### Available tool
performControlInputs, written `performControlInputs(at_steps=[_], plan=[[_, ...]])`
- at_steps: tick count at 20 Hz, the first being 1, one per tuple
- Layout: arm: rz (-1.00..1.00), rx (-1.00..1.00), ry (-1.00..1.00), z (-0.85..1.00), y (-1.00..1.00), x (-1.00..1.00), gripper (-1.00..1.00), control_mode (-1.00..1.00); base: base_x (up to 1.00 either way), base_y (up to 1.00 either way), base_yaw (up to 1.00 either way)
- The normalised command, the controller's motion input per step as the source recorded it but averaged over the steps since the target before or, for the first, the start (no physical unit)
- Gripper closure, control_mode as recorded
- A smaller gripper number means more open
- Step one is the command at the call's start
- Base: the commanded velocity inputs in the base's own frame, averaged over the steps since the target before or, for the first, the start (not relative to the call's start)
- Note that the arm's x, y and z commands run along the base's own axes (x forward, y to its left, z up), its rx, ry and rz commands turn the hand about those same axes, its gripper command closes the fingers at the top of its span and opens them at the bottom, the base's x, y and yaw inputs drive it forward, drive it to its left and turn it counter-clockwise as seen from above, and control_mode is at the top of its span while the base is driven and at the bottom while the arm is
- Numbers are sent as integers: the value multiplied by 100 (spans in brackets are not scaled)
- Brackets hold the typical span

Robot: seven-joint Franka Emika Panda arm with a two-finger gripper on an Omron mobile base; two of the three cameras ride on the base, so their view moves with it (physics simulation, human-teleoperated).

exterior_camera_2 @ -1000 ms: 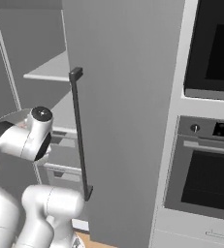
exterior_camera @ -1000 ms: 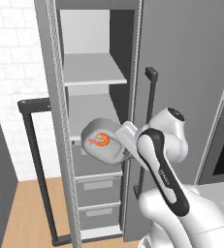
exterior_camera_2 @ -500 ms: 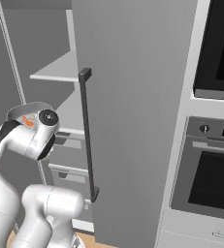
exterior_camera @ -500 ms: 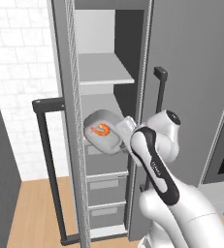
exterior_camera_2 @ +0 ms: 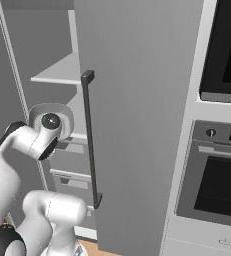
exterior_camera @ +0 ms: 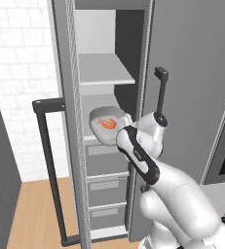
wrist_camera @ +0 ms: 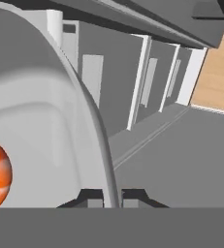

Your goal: Take the meat container that has the shrimp and place it on the second highest rack of the freezer. Then take the vegetable container that has the garlic and lime and place it on the highest rack of the freezer.

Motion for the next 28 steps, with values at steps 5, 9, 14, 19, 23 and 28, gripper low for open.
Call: performControlInputs(at_steps=[5,9,14,19,23,28], plan=[[-18,-1,6,-14,0,53,100,-100,0,0,0],[-1,-1,0,-10,0,43,100,-100,0,0,0],[0,-7,8,-28,3,54,100,-100,0,0,0],[0,-8,10,-23,8,53,100,-100,0,0,0],[0,-5,6,-1,2,56,100,-100,0,0,0],[0,-1,1,0,2,58,100,-100,0,0,0]])
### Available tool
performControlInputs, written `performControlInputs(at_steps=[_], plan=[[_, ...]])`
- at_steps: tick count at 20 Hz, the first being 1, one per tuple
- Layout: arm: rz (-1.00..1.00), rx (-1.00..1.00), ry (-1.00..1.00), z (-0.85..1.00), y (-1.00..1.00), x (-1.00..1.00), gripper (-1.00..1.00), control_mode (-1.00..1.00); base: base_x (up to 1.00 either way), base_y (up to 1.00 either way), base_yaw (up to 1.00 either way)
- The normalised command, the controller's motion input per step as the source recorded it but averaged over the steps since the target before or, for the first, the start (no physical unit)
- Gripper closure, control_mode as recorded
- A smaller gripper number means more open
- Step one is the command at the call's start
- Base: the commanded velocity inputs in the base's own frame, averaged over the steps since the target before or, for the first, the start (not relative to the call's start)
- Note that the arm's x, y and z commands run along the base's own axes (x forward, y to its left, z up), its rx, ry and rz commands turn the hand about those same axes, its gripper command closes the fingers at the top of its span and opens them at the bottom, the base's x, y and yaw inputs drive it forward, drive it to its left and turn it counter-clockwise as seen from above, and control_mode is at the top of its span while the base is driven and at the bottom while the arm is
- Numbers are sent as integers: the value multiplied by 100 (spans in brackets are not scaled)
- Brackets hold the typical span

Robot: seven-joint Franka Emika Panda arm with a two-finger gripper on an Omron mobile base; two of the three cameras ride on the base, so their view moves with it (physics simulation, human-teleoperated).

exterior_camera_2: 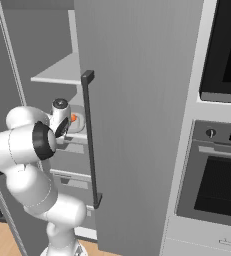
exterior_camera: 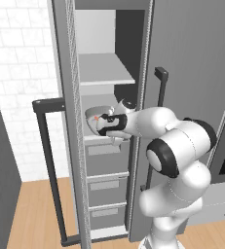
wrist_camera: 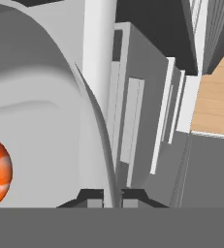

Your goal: Take the meat container that has the shrimp and place it on the second highest rack of the freezer. Then take the vegetable container that has the garlic and lime and place it on the highest rack of the freezer.

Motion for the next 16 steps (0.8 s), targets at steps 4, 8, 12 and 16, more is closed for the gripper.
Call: performControlInputs(at_steps=[4,8,12,16], plan=[[-2,0,4,-9,2,54,100,-100,0,0,0],[-4,0,7,-33,15,58,100,-100,0,0,0],[-4,0,6,-47,23,58,100,-100,0,0,0],[-1,0,0,-37,11,66,100,-100,0,0,0]])
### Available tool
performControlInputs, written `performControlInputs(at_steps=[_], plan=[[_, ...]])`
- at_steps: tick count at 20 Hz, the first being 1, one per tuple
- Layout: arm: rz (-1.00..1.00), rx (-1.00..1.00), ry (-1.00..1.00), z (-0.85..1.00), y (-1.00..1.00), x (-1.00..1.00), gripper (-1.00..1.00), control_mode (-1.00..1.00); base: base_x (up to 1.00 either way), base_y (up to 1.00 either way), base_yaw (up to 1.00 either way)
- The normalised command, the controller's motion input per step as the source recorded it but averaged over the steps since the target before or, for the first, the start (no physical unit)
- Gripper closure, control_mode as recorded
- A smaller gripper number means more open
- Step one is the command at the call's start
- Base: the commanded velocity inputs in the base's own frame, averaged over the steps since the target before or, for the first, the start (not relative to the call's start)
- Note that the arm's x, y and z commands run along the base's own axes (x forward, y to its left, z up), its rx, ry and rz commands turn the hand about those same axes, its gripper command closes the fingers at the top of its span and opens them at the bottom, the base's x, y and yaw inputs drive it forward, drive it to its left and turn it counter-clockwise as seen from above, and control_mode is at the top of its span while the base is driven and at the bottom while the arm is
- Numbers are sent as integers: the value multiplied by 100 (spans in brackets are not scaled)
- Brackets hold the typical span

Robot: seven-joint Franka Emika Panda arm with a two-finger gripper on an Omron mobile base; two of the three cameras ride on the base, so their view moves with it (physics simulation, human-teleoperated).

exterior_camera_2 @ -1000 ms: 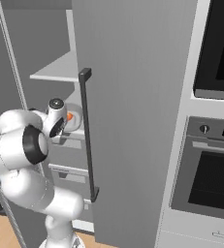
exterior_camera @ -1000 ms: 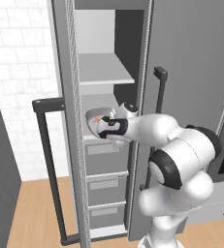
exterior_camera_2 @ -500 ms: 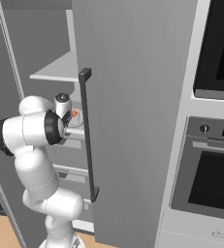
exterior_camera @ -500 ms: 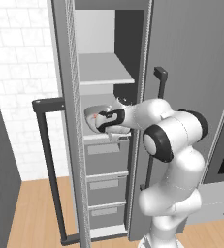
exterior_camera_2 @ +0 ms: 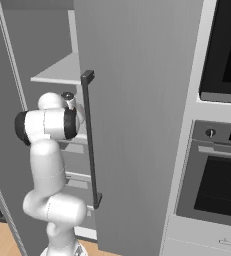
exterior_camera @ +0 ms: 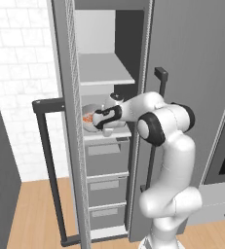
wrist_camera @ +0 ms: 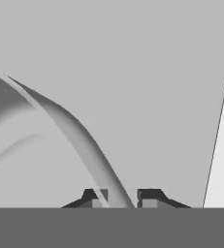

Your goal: Take the meat container that has the shrimp and place it on the second highest rack of the freezer. Then take the vegetable container that has the garlic and lime and place it on the highest rack of the freezer.

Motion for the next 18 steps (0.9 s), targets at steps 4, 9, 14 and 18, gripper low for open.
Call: performControlInputs(at_steps=[4,9,14,18], plan=[[0,0,-1,-32,0,27,-100,-100,0,0,0],[0,1,-8,-18,0,-27,-100,-100,0,0,0],[0,3,-15,-1,0,-99,-100,-100,0,0,0],[1,4,-16,28,0,-89,-100,-100,0,0,0]])
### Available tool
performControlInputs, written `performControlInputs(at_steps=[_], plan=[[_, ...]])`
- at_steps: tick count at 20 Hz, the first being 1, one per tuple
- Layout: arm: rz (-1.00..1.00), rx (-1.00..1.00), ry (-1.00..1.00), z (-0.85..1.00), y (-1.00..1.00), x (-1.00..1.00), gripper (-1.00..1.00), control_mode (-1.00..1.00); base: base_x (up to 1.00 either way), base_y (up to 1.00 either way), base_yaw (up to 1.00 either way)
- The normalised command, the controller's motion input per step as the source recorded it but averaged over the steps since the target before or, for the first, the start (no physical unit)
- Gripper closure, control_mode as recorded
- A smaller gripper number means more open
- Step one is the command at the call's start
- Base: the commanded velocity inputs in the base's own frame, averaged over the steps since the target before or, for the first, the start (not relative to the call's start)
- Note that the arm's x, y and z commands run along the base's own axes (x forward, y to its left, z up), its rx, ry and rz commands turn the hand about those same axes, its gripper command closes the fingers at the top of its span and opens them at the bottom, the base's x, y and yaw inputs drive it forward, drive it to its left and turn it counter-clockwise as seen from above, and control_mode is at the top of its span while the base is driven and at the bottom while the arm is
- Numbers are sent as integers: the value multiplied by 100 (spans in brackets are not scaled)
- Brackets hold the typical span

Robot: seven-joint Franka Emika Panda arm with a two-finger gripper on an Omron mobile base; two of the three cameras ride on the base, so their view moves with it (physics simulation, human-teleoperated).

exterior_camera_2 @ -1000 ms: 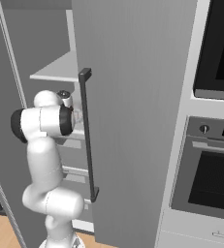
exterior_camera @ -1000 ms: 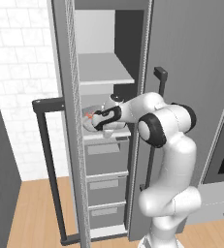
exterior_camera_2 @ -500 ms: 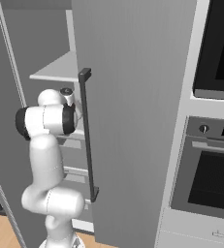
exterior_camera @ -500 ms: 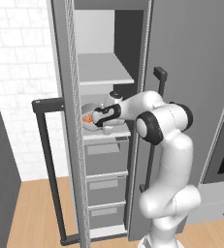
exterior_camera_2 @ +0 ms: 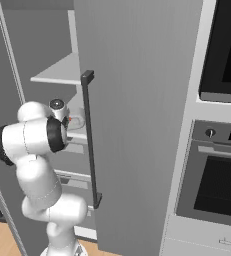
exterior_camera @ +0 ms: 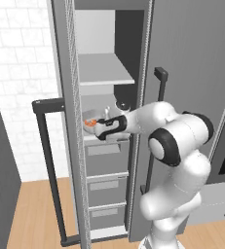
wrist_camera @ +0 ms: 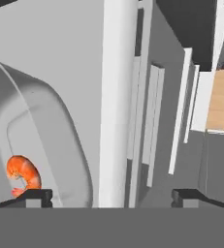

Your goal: Take the meat container that has the shrimp and place it on the second highest rack of the freezer. Then take the vegetable container that has the garlic and lime and place it on the highest rack of the freezer.

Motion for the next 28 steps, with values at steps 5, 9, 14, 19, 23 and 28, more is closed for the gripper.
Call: performControlInputs(at_steps=[5,9,14,19,23,28], plan=[[5,2,-13,77,2,-58,-100,-100,0,0,0],[4,0,-11,92,0,-46,-100,-100,0,0,0],[3,-9,0,48,0,-93,-100,-100,0,0,0],[7,-22,0,68,-12,-100,-100,-100,0,0,0],[10,-24,0,60,-27,-100,-100,-100,0,0,0],[10,-19,0,35,-32,-100,-100,-100,0,0,0]])
